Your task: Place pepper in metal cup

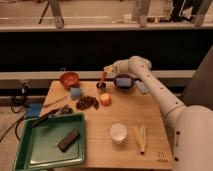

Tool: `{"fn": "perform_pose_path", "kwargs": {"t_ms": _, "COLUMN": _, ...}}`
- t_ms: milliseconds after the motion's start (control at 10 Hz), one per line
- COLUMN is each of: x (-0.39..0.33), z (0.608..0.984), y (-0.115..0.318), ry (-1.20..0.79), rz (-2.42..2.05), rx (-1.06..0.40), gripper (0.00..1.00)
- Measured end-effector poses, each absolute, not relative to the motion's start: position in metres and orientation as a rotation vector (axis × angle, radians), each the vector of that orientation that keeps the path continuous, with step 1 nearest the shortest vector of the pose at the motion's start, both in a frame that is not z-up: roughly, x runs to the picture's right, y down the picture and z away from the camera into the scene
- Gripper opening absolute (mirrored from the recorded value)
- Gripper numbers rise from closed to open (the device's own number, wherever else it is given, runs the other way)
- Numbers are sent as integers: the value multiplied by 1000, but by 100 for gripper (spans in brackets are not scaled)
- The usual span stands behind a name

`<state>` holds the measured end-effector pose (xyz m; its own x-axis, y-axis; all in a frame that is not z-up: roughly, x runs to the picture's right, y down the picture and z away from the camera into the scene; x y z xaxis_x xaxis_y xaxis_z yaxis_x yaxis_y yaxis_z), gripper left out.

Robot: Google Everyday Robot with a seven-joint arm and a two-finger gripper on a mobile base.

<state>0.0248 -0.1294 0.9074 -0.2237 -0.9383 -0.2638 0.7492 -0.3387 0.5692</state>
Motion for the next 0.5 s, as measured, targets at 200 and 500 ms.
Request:
{"fn": "perform_pose_path", "kwargs": {"t_ms": 200, "x": 23, "z": 907, "y": -127, "ry": -368, "rz": -1836, "rx": 686, "gripper": 80}}
{"fn": "perform_pose_path", "kwargs": {"t_ms": 500, "x": 24, "z": 906, "y": -129, "ry": -346, "rz": -1834, "rx": 685, "gripper": 80}}
